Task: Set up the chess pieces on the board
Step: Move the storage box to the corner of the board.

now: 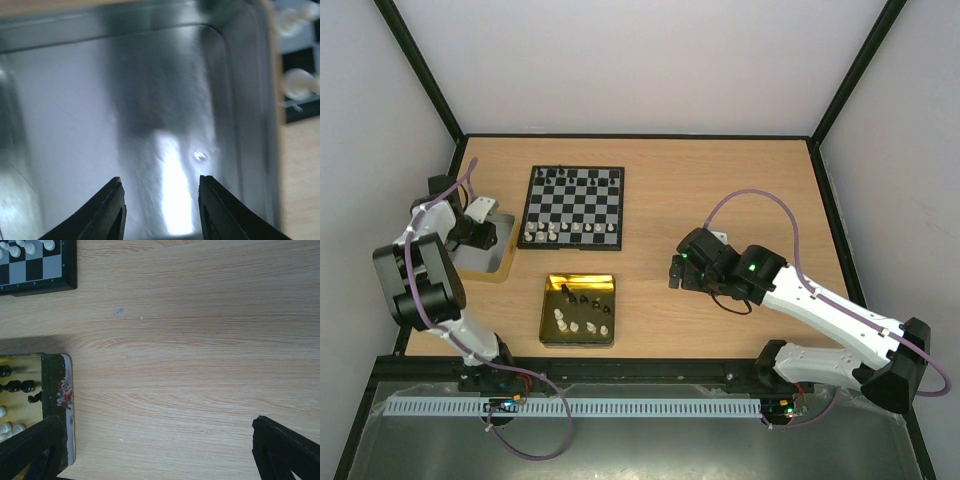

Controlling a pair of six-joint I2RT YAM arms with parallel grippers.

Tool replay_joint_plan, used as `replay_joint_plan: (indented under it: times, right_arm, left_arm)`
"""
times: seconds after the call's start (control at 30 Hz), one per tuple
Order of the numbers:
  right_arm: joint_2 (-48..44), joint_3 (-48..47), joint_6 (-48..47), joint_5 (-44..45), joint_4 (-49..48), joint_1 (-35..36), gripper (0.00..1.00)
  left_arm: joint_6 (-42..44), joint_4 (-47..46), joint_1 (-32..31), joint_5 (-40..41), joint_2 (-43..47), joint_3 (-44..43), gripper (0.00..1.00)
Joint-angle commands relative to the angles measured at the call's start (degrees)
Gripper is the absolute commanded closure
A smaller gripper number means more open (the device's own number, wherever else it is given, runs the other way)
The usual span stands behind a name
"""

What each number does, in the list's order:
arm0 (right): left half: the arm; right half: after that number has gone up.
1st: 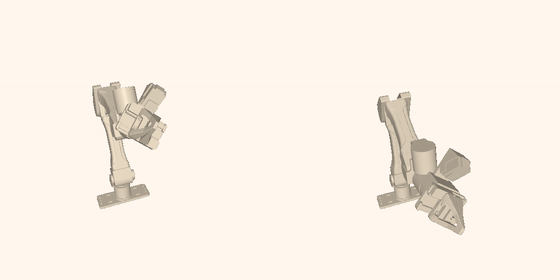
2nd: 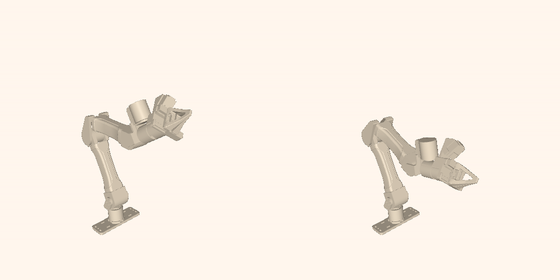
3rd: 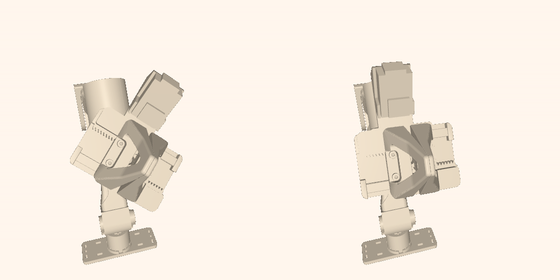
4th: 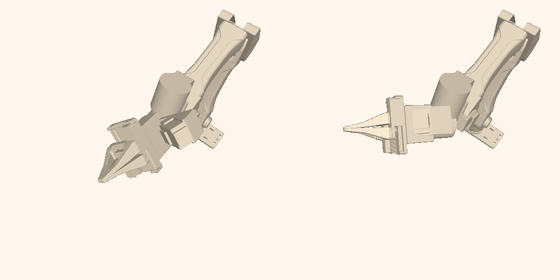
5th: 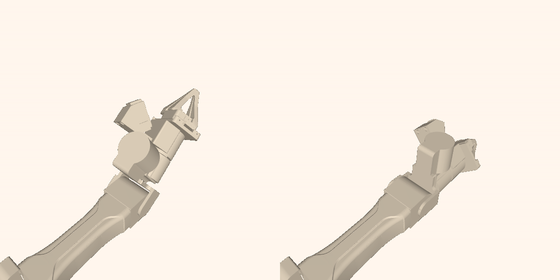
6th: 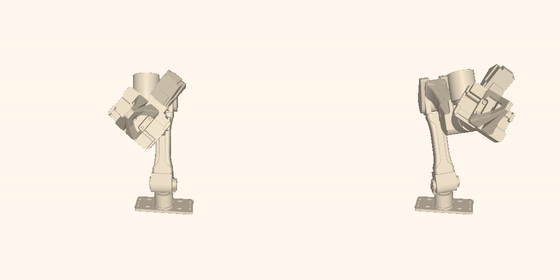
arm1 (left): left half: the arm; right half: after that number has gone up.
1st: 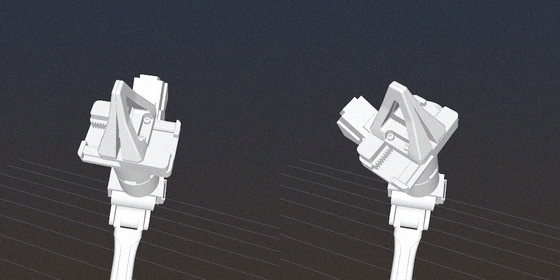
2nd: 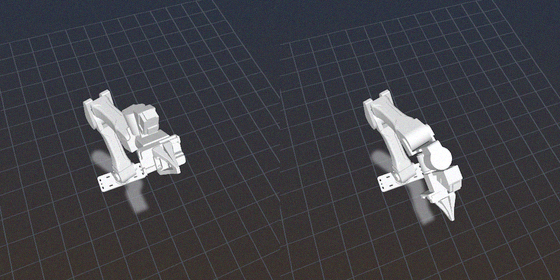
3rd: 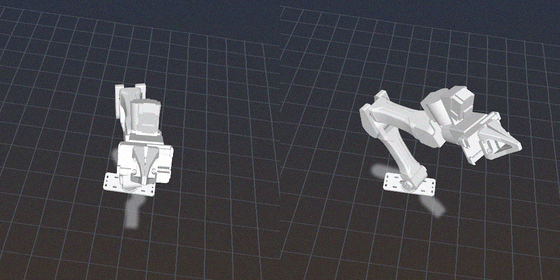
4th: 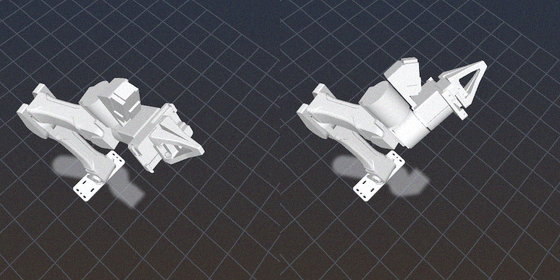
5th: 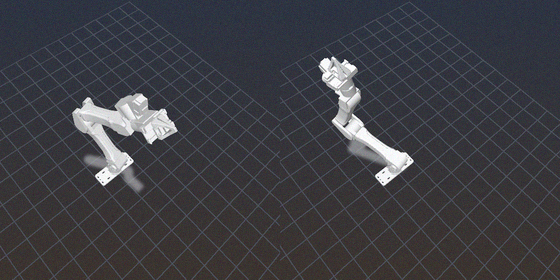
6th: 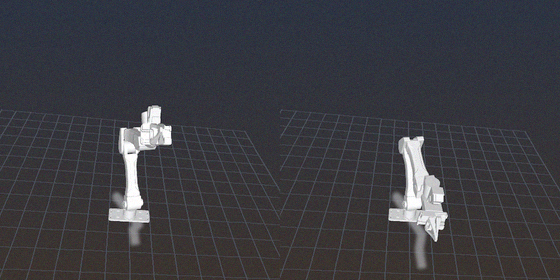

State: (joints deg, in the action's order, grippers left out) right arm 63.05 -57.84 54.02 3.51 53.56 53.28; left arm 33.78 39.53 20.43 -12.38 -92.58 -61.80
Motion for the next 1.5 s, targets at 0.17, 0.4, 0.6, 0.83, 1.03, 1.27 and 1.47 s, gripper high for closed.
replay_joint_plan:
  times: [0.17,0.4,0.6,0.83,1.03,1.27,1.47]
  right_arm:
    - [0.5,1.1,1.9,1.3,2.8,0.2,0.02]
    - [1.6,2.1,2.1,0.8,3.8,0.2,0.02]
    - [2.4,1.9,3.1,0.7,3.9,0.2,0.02]
    - [1.3,1.9,3.4,1.9,2.7,0.2,0.02]
    - [3.4,0.2,1.5,2.4,1.6,0.2,0.02]
    - [4.3,-0.3,0.6,2.3,0.8,0.2,0.02]
    - [2.3,1.9,1.2,2.1,0.9,0.2,0.02]
  left_arm:
    - [-4.3,-4.0,0.9,4.7,-22.1,-19.2,0.56]
    - [-8.9,6.9,0.7,11.6,-47.9,-59.4,0.48]
    - [-7.2,7.0,-1.4,21.5,-56.2,-79.6,0.42]
    - [-12.1,-0.8,0.9,4.2,-36.9,-54.1,0.35]
    - [-12.8,0.1,2.7,-10.3,-21.0,-42.8,0.30]
    - [-1.7,11.2,3.3,-16.6,-6.9,-26.6,0.32]
    - [16.0,17.7,3.3,-13.3,8.0,-0.5,0.41]
